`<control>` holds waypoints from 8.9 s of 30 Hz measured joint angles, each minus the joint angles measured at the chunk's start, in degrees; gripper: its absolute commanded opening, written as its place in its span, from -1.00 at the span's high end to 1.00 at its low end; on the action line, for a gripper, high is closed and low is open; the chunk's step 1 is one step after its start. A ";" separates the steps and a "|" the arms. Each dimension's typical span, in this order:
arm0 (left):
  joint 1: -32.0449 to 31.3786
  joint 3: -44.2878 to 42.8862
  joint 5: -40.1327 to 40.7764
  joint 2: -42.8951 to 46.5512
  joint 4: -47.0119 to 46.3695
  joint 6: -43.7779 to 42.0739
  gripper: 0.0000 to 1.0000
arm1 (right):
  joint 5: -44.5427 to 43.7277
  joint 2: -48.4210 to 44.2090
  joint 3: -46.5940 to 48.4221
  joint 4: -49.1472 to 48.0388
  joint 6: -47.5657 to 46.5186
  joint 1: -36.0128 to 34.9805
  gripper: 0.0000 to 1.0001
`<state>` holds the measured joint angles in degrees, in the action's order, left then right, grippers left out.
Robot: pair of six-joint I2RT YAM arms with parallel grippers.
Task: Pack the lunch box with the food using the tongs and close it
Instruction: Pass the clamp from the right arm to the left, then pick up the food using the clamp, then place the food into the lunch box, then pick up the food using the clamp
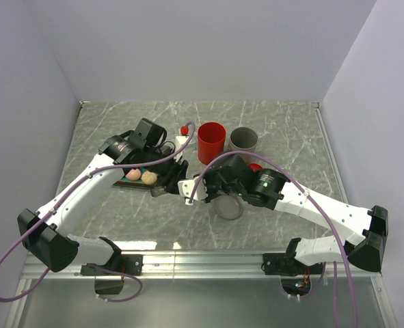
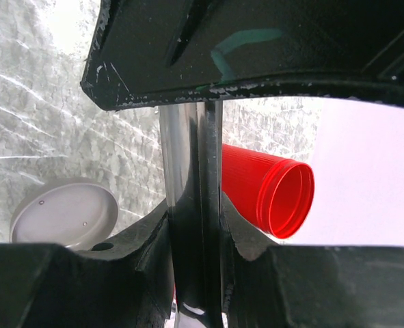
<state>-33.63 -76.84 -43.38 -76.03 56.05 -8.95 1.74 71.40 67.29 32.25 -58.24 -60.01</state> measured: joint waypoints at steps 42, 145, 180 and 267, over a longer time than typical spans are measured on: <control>23.65 -6.84 15.13 5.29 4.55 -2.86 0.04 | 8.26 -7.41 7.58 4.81 28.00 23.67 -0.99; 27.54 -33.66 26.18 -18.84 16.87 -22.75 0.71 | 17.64 -1.36 12.90 15.45 37.35 33.44 -0.99; 10.23 -39.39 22.01 -30.32 14.36 -15.23 -0.11 | 31.08 3.15 20.15 16.90 48.37 51.06 -0.99; 47.80 7.78 32.68 -6.21 10.71 -50.34 0.35 | 42.27 11.80 22.82 20.17 46.38 51.06 -0.99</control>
<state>14.17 -69.06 -10.70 -82.24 66.76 -59.29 44.01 83.20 90.11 52.42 -11.86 -8.95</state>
